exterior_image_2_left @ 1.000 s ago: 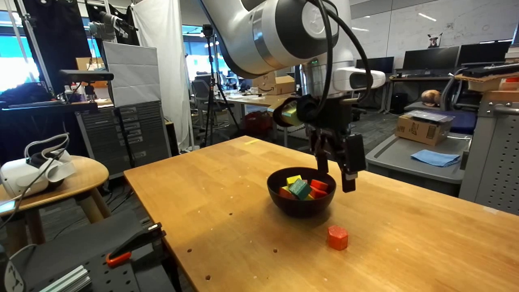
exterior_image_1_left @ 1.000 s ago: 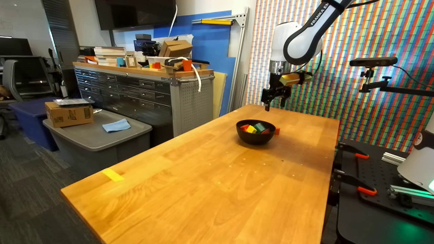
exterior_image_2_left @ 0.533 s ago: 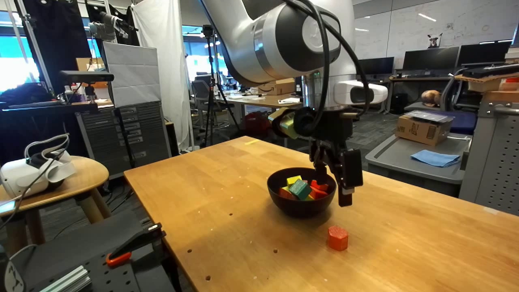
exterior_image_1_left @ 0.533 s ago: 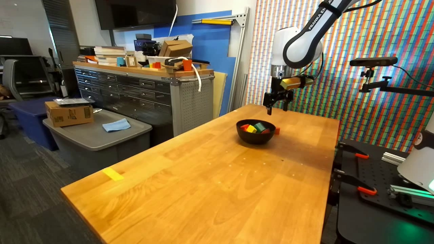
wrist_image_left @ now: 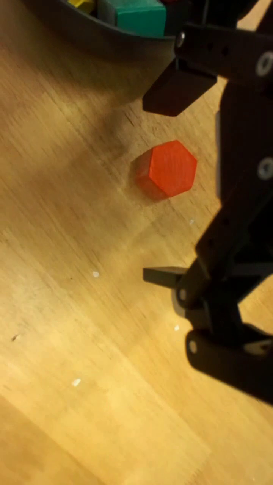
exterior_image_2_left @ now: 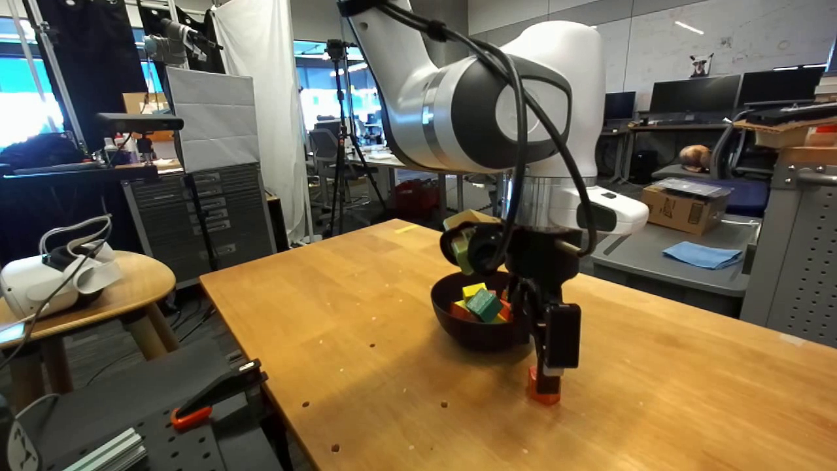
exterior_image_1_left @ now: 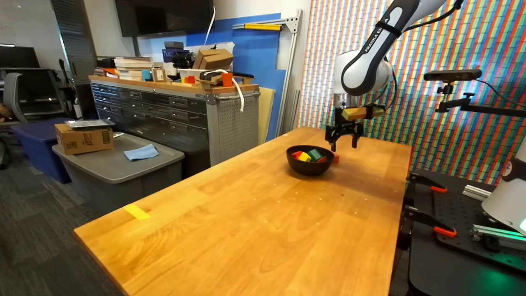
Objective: Pick up all the toy blocks from the table and put them in the bowl
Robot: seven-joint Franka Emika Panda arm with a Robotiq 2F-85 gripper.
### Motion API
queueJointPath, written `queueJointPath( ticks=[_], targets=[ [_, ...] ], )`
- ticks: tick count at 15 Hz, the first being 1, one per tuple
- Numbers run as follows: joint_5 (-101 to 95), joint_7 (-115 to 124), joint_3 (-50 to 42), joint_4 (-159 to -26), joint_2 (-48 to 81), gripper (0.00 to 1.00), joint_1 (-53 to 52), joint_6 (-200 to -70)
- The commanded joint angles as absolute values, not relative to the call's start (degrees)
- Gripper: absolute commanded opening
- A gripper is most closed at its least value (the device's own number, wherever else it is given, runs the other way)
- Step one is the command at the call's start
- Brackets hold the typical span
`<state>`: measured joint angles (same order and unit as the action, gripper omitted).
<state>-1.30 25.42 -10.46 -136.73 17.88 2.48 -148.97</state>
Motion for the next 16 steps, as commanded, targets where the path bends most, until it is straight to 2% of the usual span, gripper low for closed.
queueJointPath(
  ticks=[1, 16],
  targets=[
    [1.0, 24.7, -10.0, -135.1, 18.8, 1.00, 2.6, -149.6],
    [2.6, 29.7, -11.7, -128.7, 24.8, 1.00, 0.6, -151.0]
  ],
)
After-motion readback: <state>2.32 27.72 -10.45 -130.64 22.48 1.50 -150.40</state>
